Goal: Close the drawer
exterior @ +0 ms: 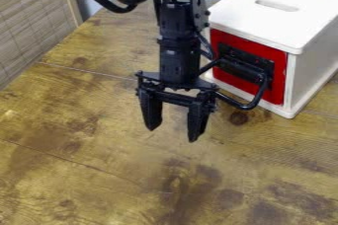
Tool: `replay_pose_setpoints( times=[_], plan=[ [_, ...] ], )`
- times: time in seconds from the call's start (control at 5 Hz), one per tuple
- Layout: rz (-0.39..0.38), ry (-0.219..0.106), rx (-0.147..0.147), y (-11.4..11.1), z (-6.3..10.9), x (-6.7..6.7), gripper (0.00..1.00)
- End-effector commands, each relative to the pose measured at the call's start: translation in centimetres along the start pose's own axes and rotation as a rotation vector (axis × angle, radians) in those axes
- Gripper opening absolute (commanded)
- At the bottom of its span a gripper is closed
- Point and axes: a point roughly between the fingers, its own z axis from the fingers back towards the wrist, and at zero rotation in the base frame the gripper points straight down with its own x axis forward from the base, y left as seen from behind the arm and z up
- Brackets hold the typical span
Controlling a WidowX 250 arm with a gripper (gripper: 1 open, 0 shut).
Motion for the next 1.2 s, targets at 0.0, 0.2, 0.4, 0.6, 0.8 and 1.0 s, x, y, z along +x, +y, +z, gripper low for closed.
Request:
replay_pose_setpoints(
  times=[0.0, 0.2, 0.4, 0.6, 0.8, 1.0],
  plan=[
    [-0.019, -0.052, 0.010, -0.7, 1.8, 0.4, 1.00],
    [-0.025, -0.048, 0.016, -0.9, 2.0, 0.8, 1.00],
    [-0.028, -0.038, 0.022, -1.0, 2.0, 1.0, 1.00],
    [-0.029, -0.030, 0.029, -1.0, 2.1, 1.3, 1.00],
    [-0.028, -0.018, 0.032, -1.1, 2.0, 1.4, 1.00],
    [-0.030, -0.014, 0.038, -1.2, 2.2, 1.7, 1.00]
  ],
)
